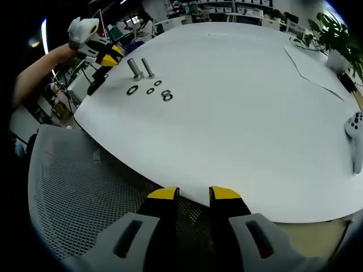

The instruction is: Place the washer onto the threaded stud by aligning its center hole with the stud, sliding it down to the base, and recovering from edge contact or off-axis alignment until the washer reaches the visible bottom stop.

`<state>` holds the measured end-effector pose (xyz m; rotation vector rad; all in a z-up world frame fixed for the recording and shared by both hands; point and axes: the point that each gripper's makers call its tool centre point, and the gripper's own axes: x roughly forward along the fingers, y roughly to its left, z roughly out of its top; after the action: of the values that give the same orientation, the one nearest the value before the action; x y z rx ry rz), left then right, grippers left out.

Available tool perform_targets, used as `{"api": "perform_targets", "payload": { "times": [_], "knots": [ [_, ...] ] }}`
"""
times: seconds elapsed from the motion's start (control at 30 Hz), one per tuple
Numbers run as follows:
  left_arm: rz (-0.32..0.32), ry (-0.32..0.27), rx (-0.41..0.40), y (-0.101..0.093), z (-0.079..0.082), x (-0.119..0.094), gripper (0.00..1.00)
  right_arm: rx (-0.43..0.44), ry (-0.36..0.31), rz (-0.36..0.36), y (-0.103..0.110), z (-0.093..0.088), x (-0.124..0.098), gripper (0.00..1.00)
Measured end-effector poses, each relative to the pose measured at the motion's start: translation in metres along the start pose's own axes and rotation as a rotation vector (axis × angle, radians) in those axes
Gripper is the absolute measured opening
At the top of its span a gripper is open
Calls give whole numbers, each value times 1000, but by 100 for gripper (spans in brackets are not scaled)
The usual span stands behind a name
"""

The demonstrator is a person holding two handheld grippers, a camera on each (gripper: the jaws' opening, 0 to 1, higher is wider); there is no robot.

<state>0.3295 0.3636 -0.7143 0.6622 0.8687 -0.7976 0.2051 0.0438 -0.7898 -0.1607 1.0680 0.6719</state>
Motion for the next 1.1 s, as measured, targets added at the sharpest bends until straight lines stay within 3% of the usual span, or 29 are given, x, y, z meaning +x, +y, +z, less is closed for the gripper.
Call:
{"api": "perform_targets", "payload": {
  "times": [0.5,1.1],
  "knots": [
    [-42,28,35,-10,16,12,19,1,-2,-1,0,0,0,24],
    [-85,92,80,-13,18,27,19,0,-4,1,0,0,0,24]
  ]
}}
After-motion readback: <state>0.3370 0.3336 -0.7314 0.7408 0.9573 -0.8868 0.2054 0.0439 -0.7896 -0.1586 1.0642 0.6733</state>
